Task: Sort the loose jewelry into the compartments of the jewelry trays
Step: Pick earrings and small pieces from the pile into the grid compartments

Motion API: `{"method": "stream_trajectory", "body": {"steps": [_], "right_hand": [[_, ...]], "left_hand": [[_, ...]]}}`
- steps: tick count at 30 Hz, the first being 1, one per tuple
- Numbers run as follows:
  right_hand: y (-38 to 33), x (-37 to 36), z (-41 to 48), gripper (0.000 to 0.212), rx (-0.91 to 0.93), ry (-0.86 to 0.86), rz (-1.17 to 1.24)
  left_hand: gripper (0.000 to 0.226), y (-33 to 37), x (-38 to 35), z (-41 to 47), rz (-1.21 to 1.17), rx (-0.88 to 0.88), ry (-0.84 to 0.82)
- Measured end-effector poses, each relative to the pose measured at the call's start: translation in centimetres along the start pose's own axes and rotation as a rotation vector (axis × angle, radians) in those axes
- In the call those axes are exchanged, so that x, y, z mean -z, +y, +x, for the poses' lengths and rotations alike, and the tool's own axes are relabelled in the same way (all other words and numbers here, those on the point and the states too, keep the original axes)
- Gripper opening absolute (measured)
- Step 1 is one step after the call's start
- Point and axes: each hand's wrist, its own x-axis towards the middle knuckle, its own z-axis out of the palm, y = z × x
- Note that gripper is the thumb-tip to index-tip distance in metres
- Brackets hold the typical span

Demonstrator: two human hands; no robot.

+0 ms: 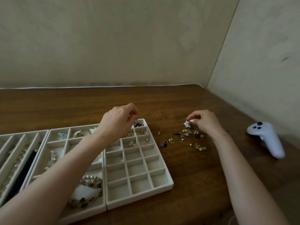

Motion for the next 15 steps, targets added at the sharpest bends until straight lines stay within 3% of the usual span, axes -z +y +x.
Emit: {"method": "stream_trajectory", "body": {"steps": [6, 15], "right_hand": [[-0.2, -0.7, -0.2, 0.018, 0.076, -0.026, -0.078], [-0.3, -1.0, 0.2, 0.012, 0.111, 0.019, -0.006]], "left_hand": [[0.012, -0.1, 0.1, 0.0, -0.009, 0.005, -0.014], [0.014, 0.4, 0.8, -0.2, -0.106, 0.119, -0.101]]}}
